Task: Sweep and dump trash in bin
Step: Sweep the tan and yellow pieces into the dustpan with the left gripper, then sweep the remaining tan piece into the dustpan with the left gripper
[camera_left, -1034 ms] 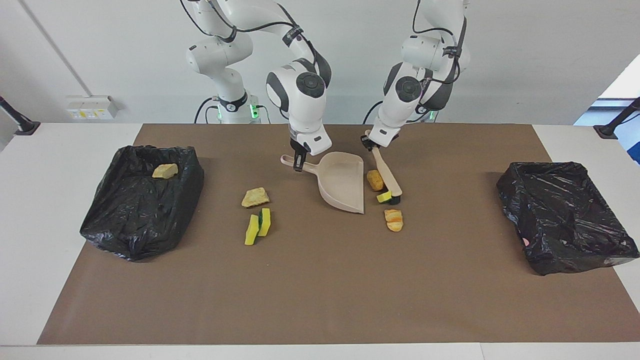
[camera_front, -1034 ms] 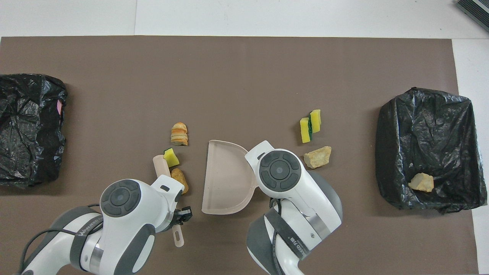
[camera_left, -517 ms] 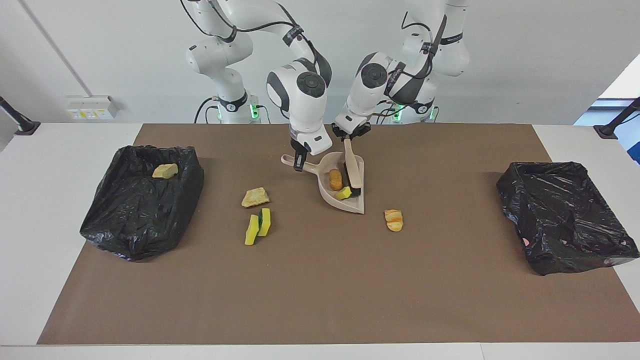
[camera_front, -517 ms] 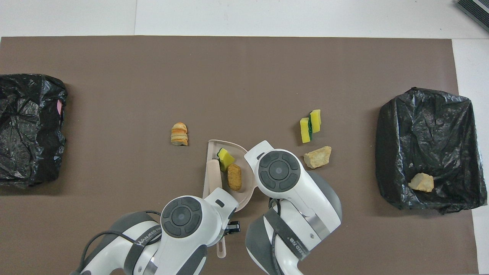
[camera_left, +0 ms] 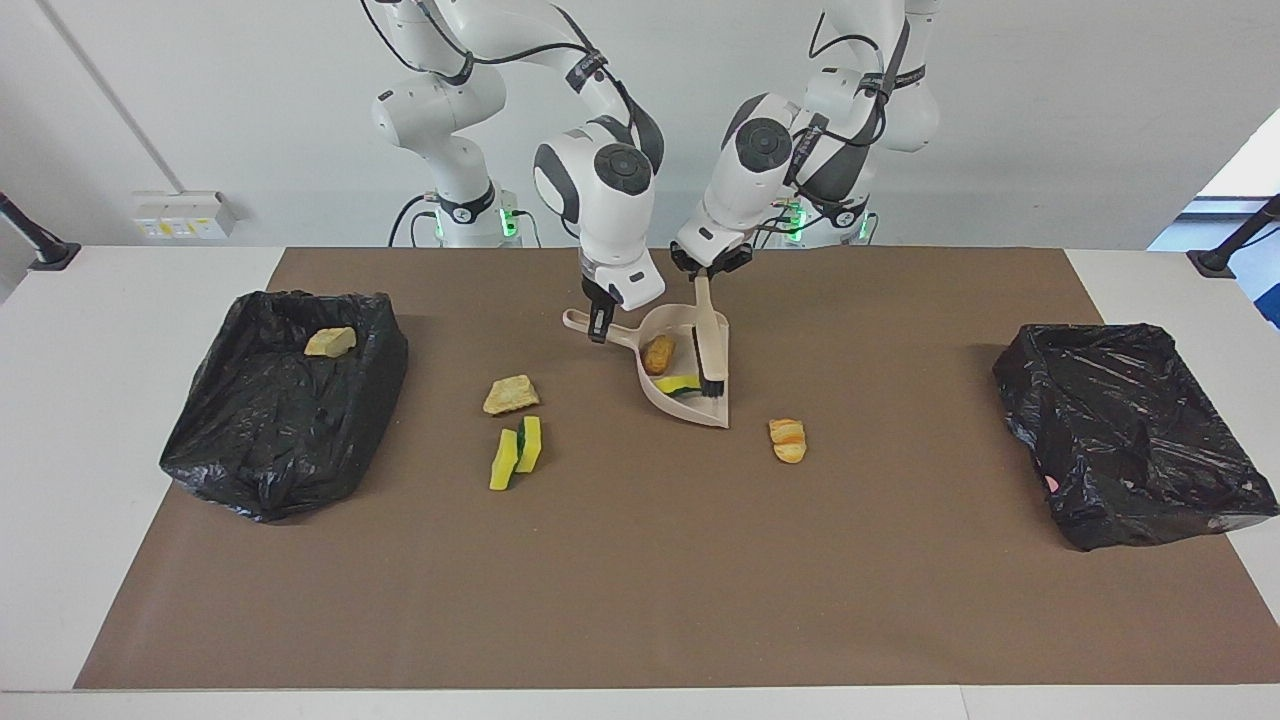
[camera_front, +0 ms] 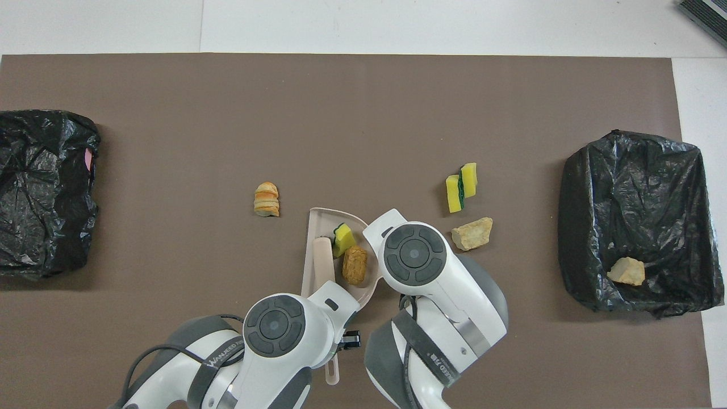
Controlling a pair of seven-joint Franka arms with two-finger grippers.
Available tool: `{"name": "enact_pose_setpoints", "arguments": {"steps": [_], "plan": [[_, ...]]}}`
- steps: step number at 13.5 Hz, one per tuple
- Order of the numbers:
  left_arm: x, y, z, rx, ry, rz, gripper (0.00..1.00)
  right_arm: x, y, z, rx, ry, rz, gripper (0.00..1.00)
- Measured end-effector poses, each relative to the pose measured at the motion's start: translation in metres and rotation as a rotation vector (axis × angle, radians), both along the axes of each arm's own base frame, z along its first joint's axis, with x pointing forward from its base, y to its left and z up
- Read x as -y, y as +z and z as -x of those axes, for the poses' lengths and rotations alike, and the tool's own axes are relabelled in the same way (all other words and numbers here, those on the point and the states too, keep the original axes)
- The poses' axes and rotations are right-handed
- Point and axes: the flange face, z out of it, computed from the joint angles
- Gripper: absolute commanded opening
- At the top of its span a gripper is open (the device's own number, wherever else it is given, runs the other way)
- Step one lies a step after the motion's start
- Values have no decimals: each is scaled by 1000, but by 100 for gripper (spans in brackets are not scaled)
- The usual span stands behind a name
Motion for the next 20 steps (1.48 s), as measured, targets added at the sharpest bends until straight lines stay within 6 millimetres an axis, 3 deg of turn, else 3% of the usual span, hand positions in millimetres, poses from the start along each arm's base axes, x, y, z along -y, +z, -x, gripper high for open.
{"name": "enact_pose_setpoints", "arguments": {"steps": [5, 8, 12, 14, 17, 20], "plan": [[-40, -13, -33, 33, -100, -41, 0, -1, 2, 1, -5, -62, 12, 0], [-80, -16, -66, 67, -239, -43, 0, -3, 3, 3, -14, -109, 21, 0], [-126, -8, -127, 120, -412, -35, 0, -7, -2, 3, -32, -141, -6, 0], [-150, -16, -151, 109, -492, -30, 0, -12, -4, 1, -16, -146, -33, 0], [-181, -27, -181, 100, -514, -41, 0, -18, -17, -1, -12, -146, -36, 0], [-207, -32, -196, 83, -562, -45, 0, -19, -18, -2, -12, -146, -36, 0]]}}
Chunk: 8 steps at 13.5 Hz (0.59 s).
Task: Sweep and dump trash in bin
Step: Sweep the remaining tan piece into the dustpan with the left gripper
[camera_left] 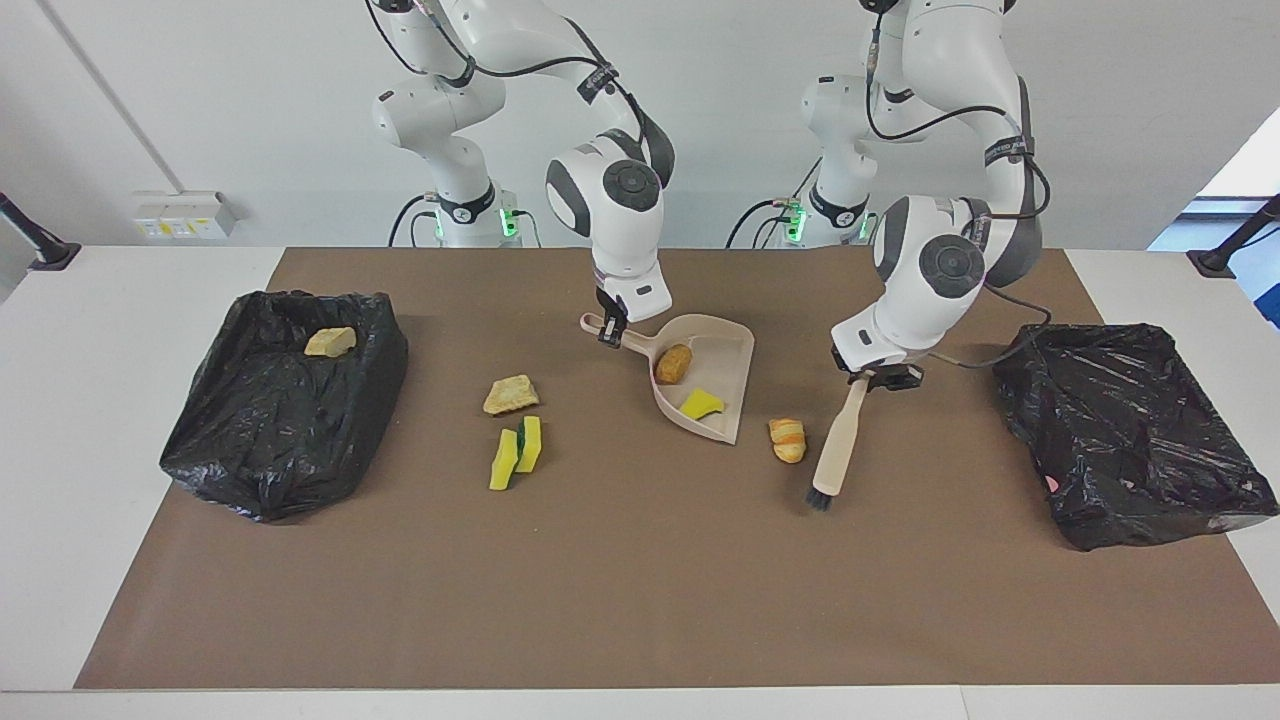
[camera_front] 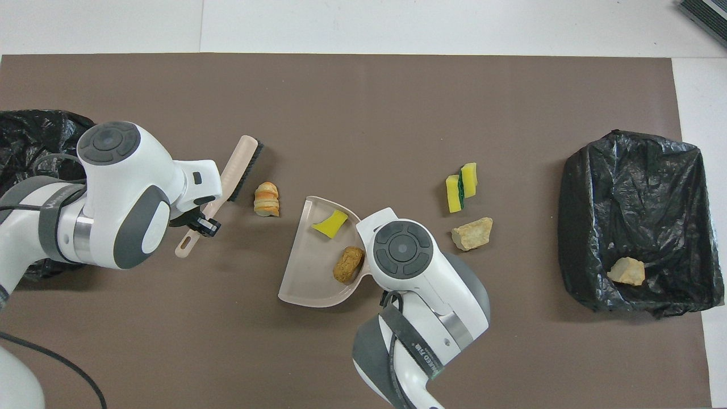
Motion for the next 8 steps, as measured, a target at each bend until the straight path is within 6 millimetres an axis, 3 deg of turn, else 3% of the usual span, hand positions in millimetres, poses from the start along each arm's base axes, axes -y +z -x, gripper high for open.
{"name": "enact_pose_setpoints", "arguments": {"steps": [5, 8], "plan": [[-1, -9, 17, -130, -54, -26, 0, 0, 0, 0, -1, 0, 0, 0], [13, -6, 34, -206, -88, -44, 0, 0, 0, 0, -1, 0, 0, 0]]}}
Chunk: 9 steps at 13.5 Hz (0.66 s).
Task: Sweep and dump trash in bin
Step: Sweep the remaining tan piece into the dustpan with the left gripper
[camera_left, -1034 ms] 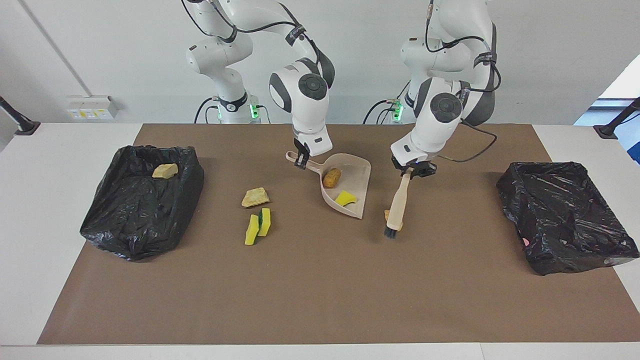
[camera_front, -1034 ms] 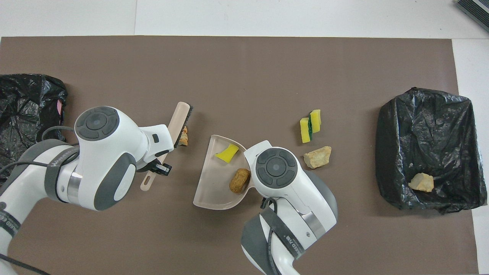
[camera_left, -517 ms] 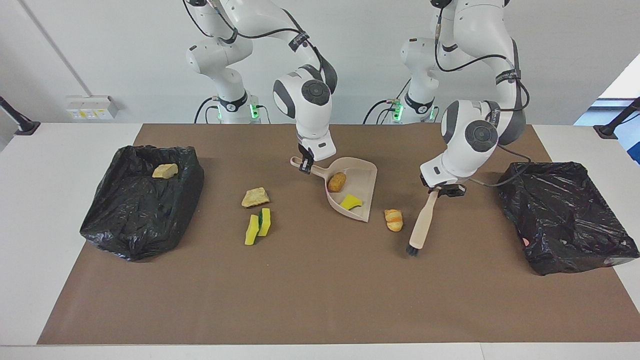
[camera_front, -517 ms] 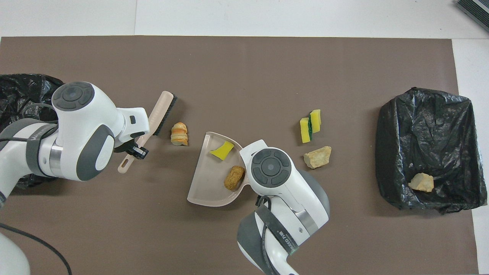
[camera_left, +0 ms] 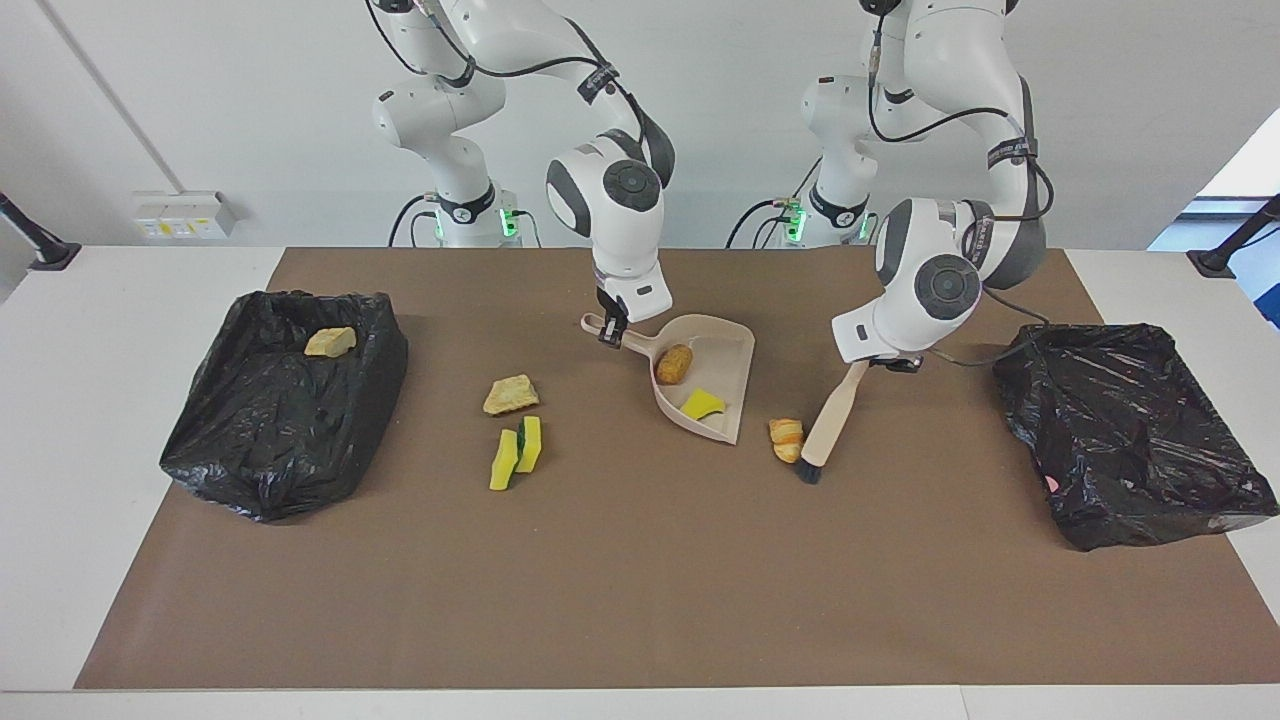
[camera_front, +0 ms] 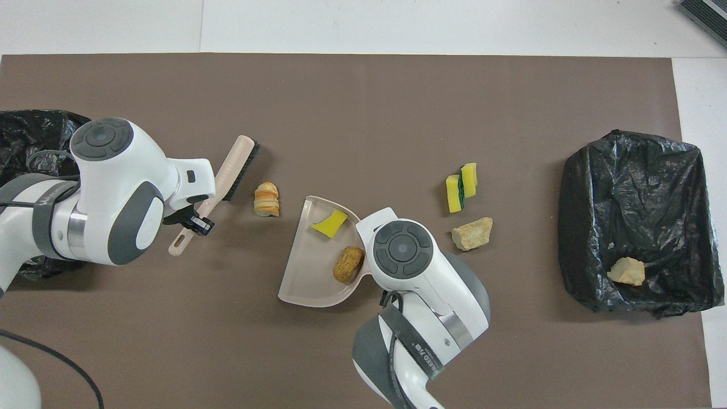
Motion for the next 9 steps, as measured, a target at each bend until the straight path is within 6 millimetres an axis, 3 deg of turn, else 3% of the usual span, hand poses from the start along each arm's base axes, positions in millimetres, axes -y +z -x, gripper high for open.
{"name": "enact_pose_setpoints", "arguments": {"steps": [6, 9], "plan": [[80, 0, 67, -51, -166, -28, 0, 0, 0, 0, 0, 0, 0, 0], [105, 13, 85, -32, -192, -39, 0, 0, 0, 0, -1, 0, 0, 0]]}}
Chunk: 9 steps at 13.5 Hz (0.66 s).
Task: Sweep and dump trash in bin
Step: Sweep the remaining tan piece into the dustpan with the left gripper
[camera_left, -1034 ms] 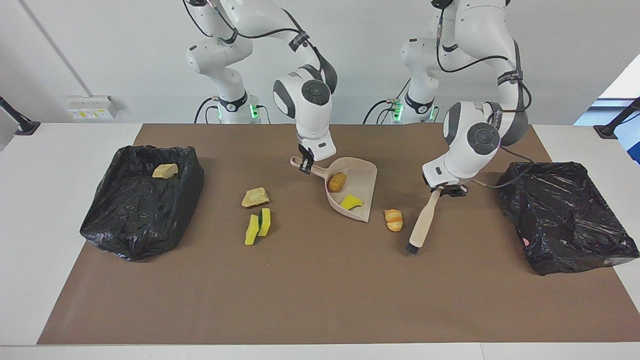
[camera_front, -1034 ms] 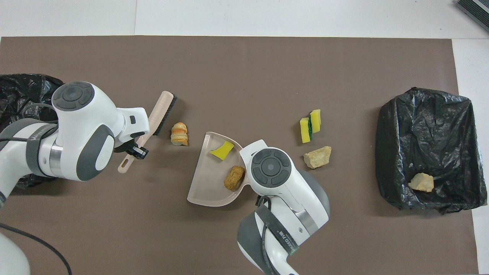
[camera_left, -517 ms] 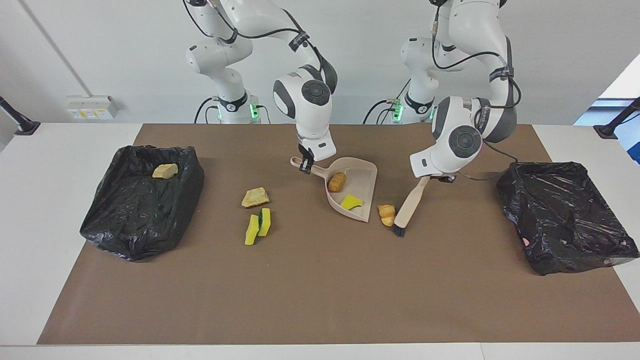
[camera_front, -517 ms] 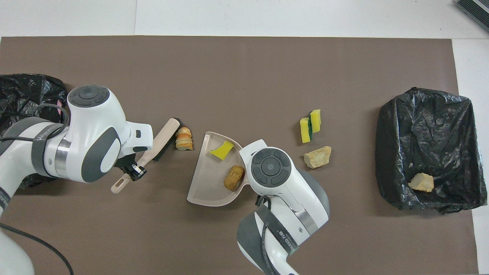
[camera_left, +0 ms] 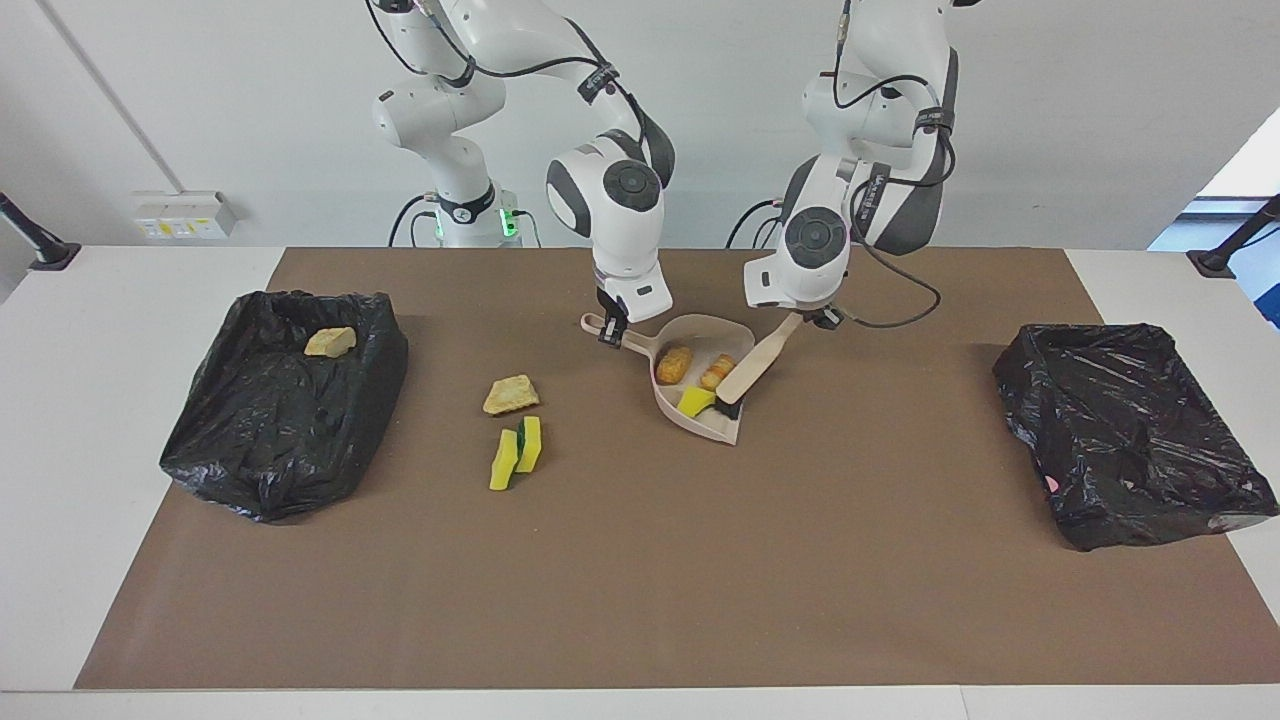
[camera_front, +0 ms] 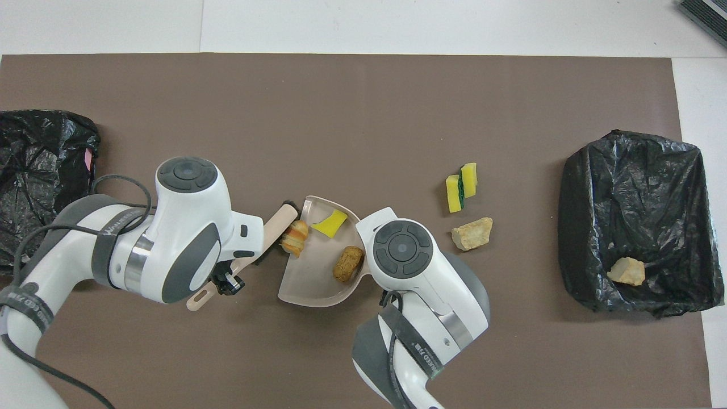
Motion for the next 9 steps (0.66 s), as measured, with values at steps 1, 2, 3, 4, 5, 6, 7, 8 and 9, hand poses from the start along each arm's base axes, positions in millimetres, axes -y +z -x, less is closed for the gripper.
{"name": "enact_pose_setpoints", "arguments": {"steps": [1, 2, 3, 4, 5, 6, 7, 8, 9], "plan": [[1, 4, 1, 6, 5, 4, 0, 0, 0, 0, 0, 0, 0, 0], [2, 7, 1, 10, 28, 14, 0, 0, 0, 0, 0, 0, 0, 0], [3, 9, 2, 9, 56, 24, 0, 0, 0, 0, 0, 0, 0, 0], [3, 10, 2, 9, 75, 25, 0, 0, 0, 0, 0, 0, 0, 0], [3, 9, 2, 12, 105, 19, 0, 0, 0, 0, 0, 0, 0, 0], [2, 10, 1, 21, 149, 2, 0, 0, 0, 0, 0, 0, 0, 0], [0, 10, 1, 32, 204, -20, 0, 0, 0, 0, 1, 0, 0, 0], [-1, 11, 1, 40, 253, -43, 0, 0, 0, 0, 1, 0, 0, 0], [-1, 14, 3, 49, 308, -69, 0, 0, 0, 0, 1, 0, 0, 0]]}}
